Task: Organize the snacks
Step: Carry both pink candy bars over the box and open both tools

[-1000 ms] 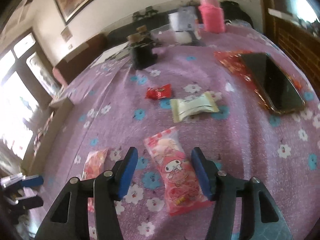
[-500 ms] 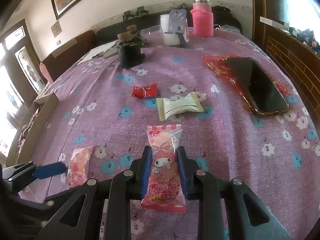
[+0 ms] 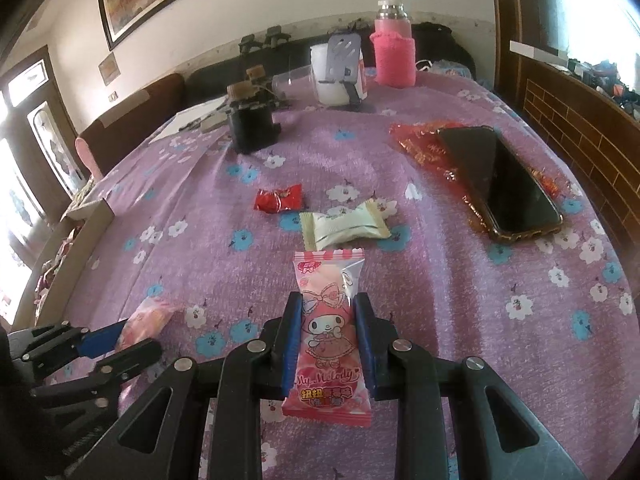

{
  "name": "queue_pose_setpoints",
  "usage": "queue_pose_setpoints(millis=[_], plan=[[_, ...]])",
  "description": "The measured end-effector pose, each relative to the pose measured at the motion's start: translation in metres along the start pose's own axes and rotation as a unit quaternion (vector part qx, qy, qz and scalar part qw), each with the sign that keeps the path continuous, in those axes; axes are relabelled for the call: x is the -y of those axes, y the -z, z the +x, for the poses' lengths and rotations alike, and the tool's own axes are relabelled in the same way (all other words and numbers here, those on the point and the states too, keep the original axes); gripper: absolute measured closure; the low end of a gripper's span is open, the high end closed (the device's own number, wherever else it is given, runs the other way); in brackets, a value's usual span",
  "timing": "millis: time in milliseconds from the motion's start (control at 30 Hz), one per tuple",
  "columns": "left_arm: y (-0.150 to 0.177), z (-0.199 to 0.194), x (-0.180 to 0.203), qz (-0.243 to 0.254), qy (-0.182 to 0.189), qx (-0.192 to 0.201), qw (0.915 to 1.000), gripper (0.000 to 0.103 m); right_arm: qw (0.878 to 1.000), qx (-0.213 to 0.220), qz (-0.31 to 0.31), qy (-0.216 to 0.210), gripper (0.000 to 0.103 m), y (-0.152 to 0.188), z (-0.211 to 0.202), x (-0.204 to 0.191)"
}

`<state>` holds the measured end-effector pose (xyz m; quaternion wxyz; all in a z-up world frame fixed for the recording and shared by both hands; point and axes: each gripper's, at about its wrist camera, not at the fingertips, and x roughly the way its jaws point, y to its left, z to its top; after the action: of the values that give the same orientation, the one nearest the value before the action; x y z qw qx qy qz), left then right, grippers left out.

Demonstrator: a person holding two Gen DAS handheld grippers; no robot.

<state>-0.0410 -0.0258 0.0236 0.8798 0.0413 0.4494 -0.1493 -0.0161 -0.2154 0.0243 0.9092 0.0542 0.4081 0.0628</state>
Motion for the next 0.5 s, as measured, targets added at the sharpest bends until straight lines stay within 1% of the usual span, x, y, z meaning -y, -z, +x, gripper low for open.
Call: queue_pose_setpoints(millis=[67, 200, 367, 500], plan=[[0.003, -0.015, -0.009, -0.019, 0.023, 0.008, 0.9995, 0.079, 1.000, 0.007, 0.002, -0.002, 0.076, 0.000, -0.002, 0.001], [0.009, -0.043, -0.024, -0.044, 0.042, 0.029, 0.9977, 0.079, 1.000, 0.012, 0.010, -0.007, 0.076, -0.001, -0.003, 0.005], [0.026, -0.079, -0.061, -0.079, 0.042, 0.063, 0.9940, 0.079, 0.999, 0.023, 0.022, -0.001, 0.076, -0.001, -0.005, 0.009], [0.046, -0.104, -0.108, -0.122, 0.033, 0.083, 0.9885, 0.078, 0.999, 0.030, 0.041, 0.013, 0.076, -0.001, -0.007, 0.015]])
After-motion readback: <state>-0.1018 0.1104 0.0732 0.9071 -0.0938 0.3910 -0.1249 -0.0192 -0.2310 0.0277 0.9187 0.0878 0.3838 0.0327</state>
